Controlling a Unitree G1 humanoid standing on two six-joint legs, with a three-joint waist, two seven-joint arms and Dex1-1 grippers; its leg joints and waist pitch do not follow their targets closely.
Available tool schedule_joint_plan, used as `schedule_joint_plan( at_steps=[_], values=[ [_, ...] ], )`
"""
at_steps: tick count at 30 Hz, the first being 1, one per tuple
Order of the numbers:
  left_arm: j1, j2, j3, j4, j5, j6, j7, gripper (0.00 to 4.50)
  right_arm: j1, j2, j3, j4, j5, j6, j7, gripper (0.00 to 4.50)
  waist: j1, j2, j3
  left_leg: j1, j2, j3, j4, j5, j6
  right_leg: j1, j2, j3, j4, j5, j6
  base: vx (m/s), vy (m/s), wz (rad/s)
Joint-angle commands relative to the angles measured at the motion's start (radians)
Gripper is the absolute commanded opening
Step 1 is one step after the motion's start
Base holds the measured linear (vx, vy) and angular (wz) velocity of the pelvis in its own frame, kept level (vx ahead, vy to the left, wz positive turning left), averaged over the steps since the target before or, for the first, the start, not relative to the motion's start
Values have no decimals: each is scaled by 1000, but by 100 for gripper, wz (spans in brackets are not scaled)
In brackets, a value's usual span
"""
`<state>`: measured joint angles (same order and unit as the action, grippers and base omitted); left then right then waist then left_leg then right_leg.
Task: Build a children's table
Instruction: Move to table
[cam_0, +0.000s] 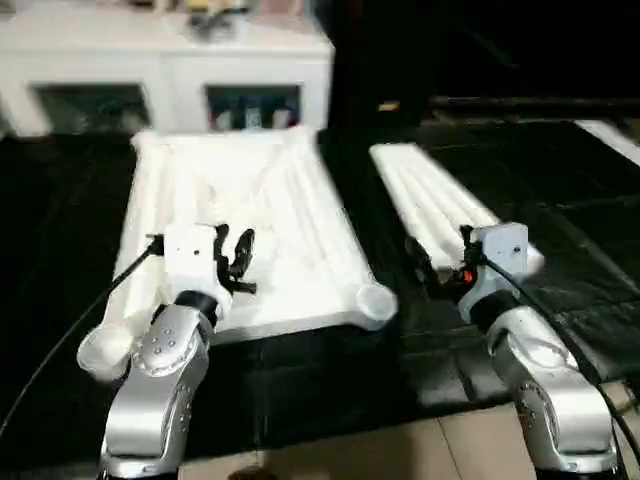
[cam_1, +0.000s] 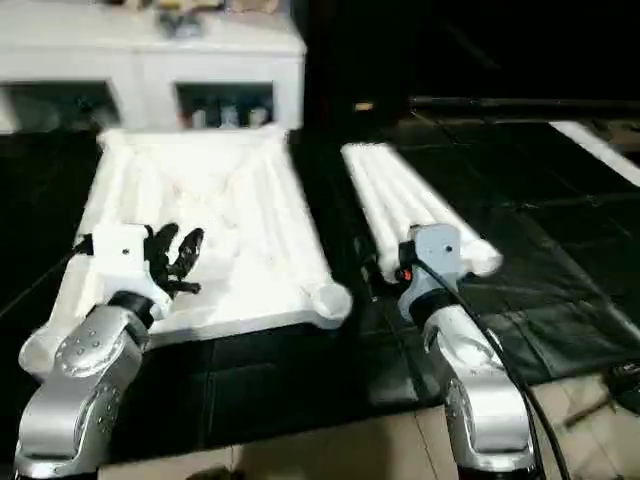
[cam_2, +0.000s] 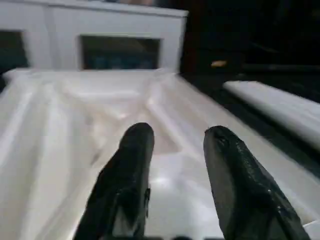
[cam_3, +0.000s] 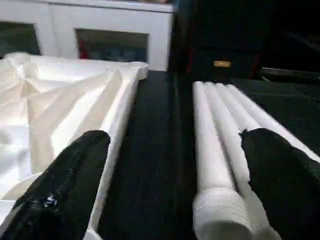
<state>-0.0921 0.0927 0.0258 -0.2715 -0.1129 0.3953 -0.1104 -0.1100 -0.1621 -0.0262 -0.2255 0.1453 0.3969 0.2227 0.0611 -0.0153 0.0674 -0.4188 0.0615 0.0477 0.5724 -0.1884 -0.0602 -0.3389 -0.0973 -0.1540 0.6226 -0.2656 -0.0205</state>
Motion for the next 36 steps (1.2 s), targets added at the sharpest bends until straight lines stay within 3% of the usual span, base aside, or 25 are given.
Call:
schedule_joint_plan(
  at_steps=[1, 2, 3, 4, 5, 6, 7, 8, 9, 10, 11, 12, 13, 14, 15, 16, 18, 19, 20, 21, 23, 24, 29, 30, 36],
  values=[
    [0, -6, 10, -18, 3, 15, 15, 228, -12, -10, 8, 12, -15, -23, -1, 450, 16, -2, -49, 5, 89, -92, -158, -685, -193, 28, -42, 56, -34, -313, -177, -2, -91, 77],
    [0, -6, 10, -20, 5, 14, 17, 228, -14, -1, -2, 17, -1, -26, -3, 450, 15, -26, -39, 82, 64, -77, 15, -606, -144, -45, -122, 60, -172, -493, -298, 44, -160, 99],
    [0, -7, 11, -20, 5, 14, 18, 238, -15, 0, -5, 19, 0, -25, -4, 450, 5, -12, 2, 102, 45, 3, 272, -318, -30, -55, -224, 0, -267, -690, -423, 82, -143, 70],
    [1, -9, 12, -23, 7, 14, 21, 248, -21, 5, -19, 24, 13, -19, -10, 450, 9, -7, 1, 42, 85, 24, 277, -260, 7, 25, -238, -8, -247, -738, -406, 82, -143, 70],
    [1, -10, 12, -23, 8, 14, 21, 257, -22, 5, -22, 25, 15, -18, -10, 450, 12, 27, -2, 65, 155, 12, 217, -388, 13, 64, -215, -94, -218, -714, -261, 106, -40, 32],
    [1, -11, 11, -24, 10, 16, 24, 266, -25, 2, -26, 26, 14, -14, -17, 450, -17, 73, -44, 89, 253, -176, -58, -519, 62, -11, 26, -39, 118, -235, -104, 89, 5, 57],
    [1, -11, 10, -26, 10, 17, 26, 266, -28, -1, -29, 26, 12, -8, -24, 450, -17, 73, -44, 89, 253, -176, -58, -519, 62, -11, 26, -39, 118, -235, -104, 89, 5, 57],
    [1, -11, 10, -26, 11, 17, 26, 271, -28, -2, -29, 27, 12, -8, -24, 450, -32, 55, -81, 158, 325, -157, -15, -152, 79, -120, 4, 35, 162, -141, -31, 71, -66, 52],
    [1, -13, 7, -27, 6, 18, 24, 280, -32, -5, -30, 21, 6, 14, -41, 450, -27, 60, -75, 132, 308, -131, 1, 22, 110, -131, 3, 60, 170, -121, -19, 47, -128, 16],
    [0, -16, 4, -27, -1, 18, 21, 291, -34, -5, -33, 16, 10, 39, -39, 450, -12, 54, -81, 104, 271, -88, 9, 274, 220, -131, 5, 75, 171, -54, 0, 47, -128, 16],
    [0, -11, -5, -29, 0, 18, 13, 298, -32, -4, -34, 11, 13, 40, -33, 450, -12, 33, -84, 90, 224, -57, 2, 337, 345, -116, 9, 94, 130, 11, 1, 22, -153, -1],
    [0, -8, -10, -29, 0, 17, 9, 301, -30, -3, -35, 9, 15, 38, -28, 450, -6, -12, -81, 64, 154, -12, 33, 238, 402, -82, -17, 137, 24, 102, -53, 16, -181, -7],
    [-1, 4, -32, -35, 4, 19, -15, 313, -12, 0, -37, -5, 22, 25, -23, 450, 25, -55, -54, 17, 75, 39, 72, -22, 283, -52, -66, 175, -100, -204, 13, 16, -181, -7],
    [-2, 7, -37, -36, 6, 20, -21, 313, -5, 1, -39, -11, 24, 20, -23, 450, 38, -68, -78, 39, 66, 50, 106, -88, 201, -39, -96, 198, -105, -399, 70, -23, -187, -7],
    [-3, 11, -42, -37, 11, 22, -25, 324, 3, -2, -36, -17, 25, 9, -17, 450, 60, -73, -86, 21, 80, 45, 70, -51, 101, -18, -93, 217, -97, -528, 170, -17, -193, -3],
    [-4, 11, -43, -37, 11, 22, -26, 334, 5, -3, -35, -18, 26, 7, -13, 450, 61, -76, -86, 20, 82, 48, 50, -37, 75, -14, -75, 214, -90, -487, 191, -17, -193, -3],
    [-9, 16, -51, -32, 10, 21, -36, 347, 20, -12, -26, -25, 20, -5, 0, 450, 48, -44, -85, 26, 99, 49, 3, 44, 42, -8, -29, 171, -51, -50, 146, 27, -150, -1],
    [-9, 17, -52, -31, 10, 20, -39, 357, 21, -13, -26, -24, 15, -6, -4, 450, 45, -40, -86, 27, 101, 53, 2, 58, 28, -7, -20, 163, -45, 37, 123, 27, -121, -1],
    [-14, 17, -54, -22, 12, 16, -39, 357, 18, -10, -37, -16, -7, 8, -43, 450, 40, -14, -88, 35, 108, 56, -7, 67, -20, -2, -5, 153, -35, 205, 47, 21, -66, -5],
    [-14, 17, -54, -22, 12, 16, -39, 371, 18, -10, -37, -16, -7, 8, -43, 450, 36, -18, -87, 36, 111, 58, -11, 50, -28, 1, -3, 150, -39, 220, 26, 0, 0, 0],
    [-20, 19, -55, -13, 21, 10, -37, 383, 13, -9, -43, -14, -29, 23, -80, 450, 31, -14, -83, 38, 121, 59, -23, -7, -62, 4, 2, 145, -43, 178, -38, 0, 0, 0],
    [-24, 19, -56, -8, 25, 8, -35, 387, 13, -7, -46, -17, -30, 48, -92, 450, 27, 1, -77, 43, 125, 59, -30, -57, -76, 2, 1, 145, -48, 114, -65, 0, 0, 0],
    [-33, 29, -60, 13, 32, -2, -38, 438, 40, 15, -54, -45, -7, 74, -98, 450, 18, 5, -63, 58, 140, 73, -48, -239, -54, -10, -8, 148, -86, -194, -76, 0, 0, 0],
    [-37, 36, -63, 22, 30, -6, -48, 445, 47, 21, -56, -50, 0, 74, -99, 450, 18, 16, -64, 59, 143, 76, -49, -236, -56, -14, -9, 149, -89, -188, -74, 0, 0, 0],
    [-58, 123, -125, 22, -44, 33, -259, 445, 37, -62, -30, -78, 47, 90, 27, 450, 25, 19, -70, 57, 143, 81, -44, -166, -53, -11, -9, 152, -73, -80, -90, 0, 0, 0]
  ],
)
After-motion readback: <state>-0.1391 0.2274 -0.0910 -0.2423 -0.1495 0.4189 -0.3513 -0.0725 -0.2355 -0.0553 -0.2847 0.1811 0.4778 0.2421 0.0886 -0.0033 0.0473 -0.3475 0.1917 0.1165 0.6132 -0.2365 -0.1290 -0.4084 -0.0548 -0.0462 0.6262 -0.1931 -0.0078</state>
